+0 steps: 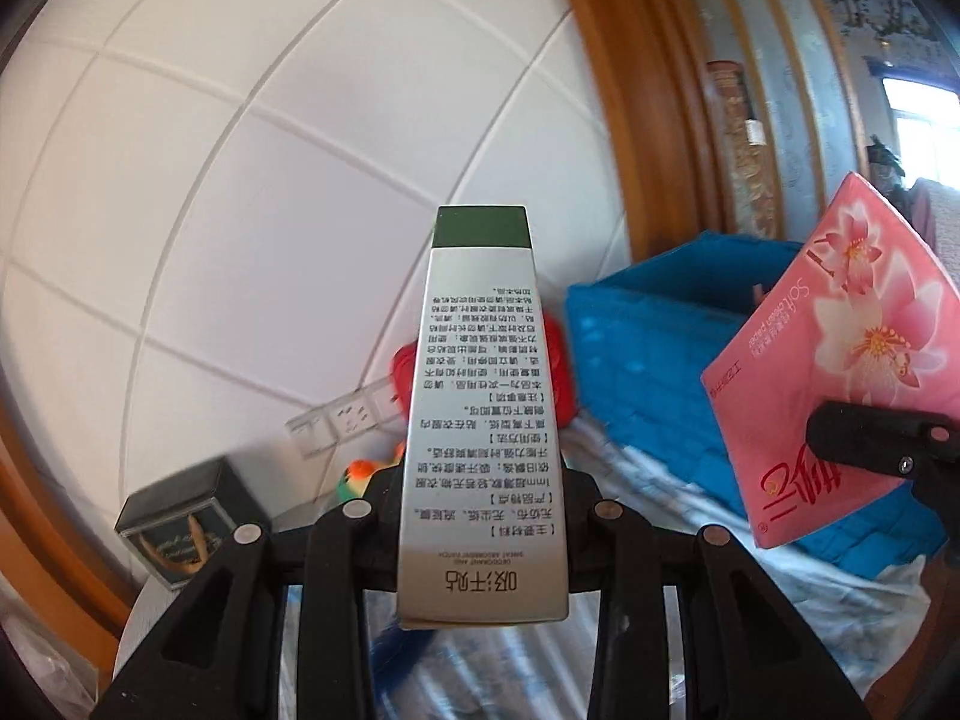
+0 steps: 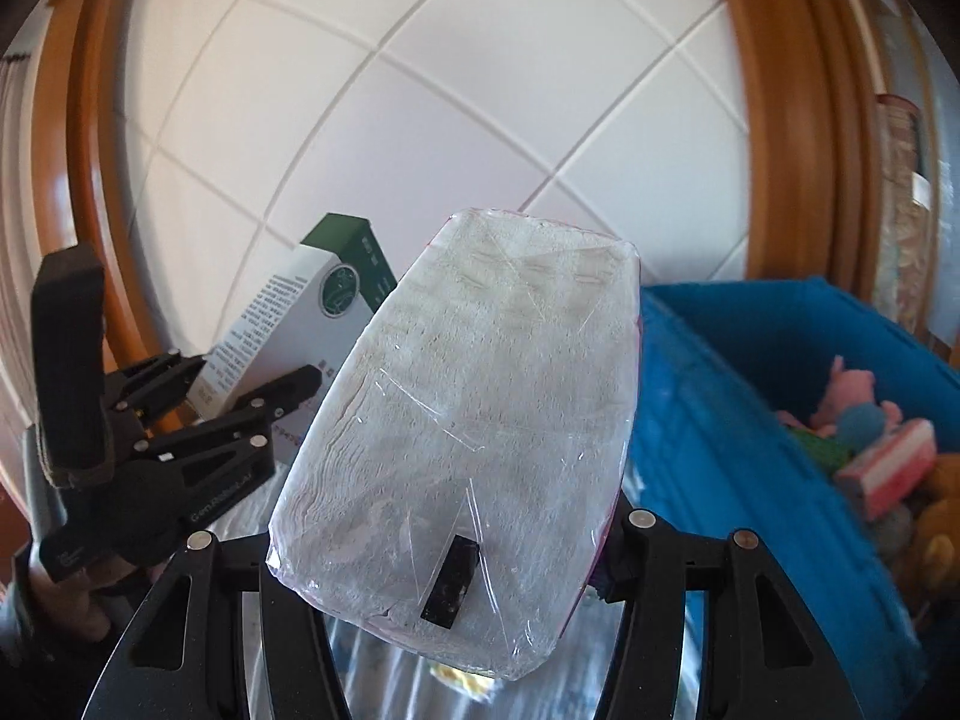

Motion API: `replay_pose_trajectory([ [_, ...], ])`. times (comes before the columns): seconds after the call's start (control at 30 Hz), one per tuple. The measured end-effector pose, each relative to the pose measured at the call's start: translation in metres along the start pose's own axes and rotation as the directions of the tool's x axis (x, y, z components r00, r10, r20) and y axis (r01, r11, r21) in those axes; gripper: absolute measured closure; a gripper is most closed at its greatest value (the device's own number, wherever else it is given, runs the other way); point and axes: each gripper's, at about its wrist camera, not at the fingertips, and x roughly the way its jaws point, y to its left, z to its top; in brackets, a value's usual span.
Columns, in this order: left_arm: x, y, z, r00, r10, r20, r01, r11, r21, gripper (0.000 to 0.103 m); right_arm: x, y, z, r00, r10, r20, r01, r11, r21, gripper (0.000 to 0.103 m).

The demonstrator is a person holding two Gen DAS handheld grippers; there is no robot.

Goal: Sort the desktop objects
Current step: 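Carry the box and tissue pack with both tools and drop them into the crate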

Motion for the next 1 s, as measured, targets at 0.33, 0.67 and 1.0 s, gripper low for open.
replay_pose_trajectory([
  [0.33, -0.007, -0.169, 0.089, 0.979, -0.195, 0.066, 0.191, 0.98, 0.057, 0.07, -0.11, -0.141, 0.033, 0.984, -0.151, 0.096, 0.147, 0.988, 0.043, 0.047],
  [0.67, 0.035, -0.276, 0.159, 0.976, -0.216, 0.033, 0.211, 0.971, 0.109, 0.069, -0.079, -0.27, 0.058, 0.981, -0.189, 0.046, 0.181, 0.974, 0.132, 0.045],
  [1.0, 0.051, -0.288, 0.189, 0.994, -0.072, 0.081, 0.064, 0.994, 0.09, 0.024, -0.077, -0.31, 0.095, 0.959, -0.262, 0.109, 0.242, 0.956, 0.169, 0.021],
])
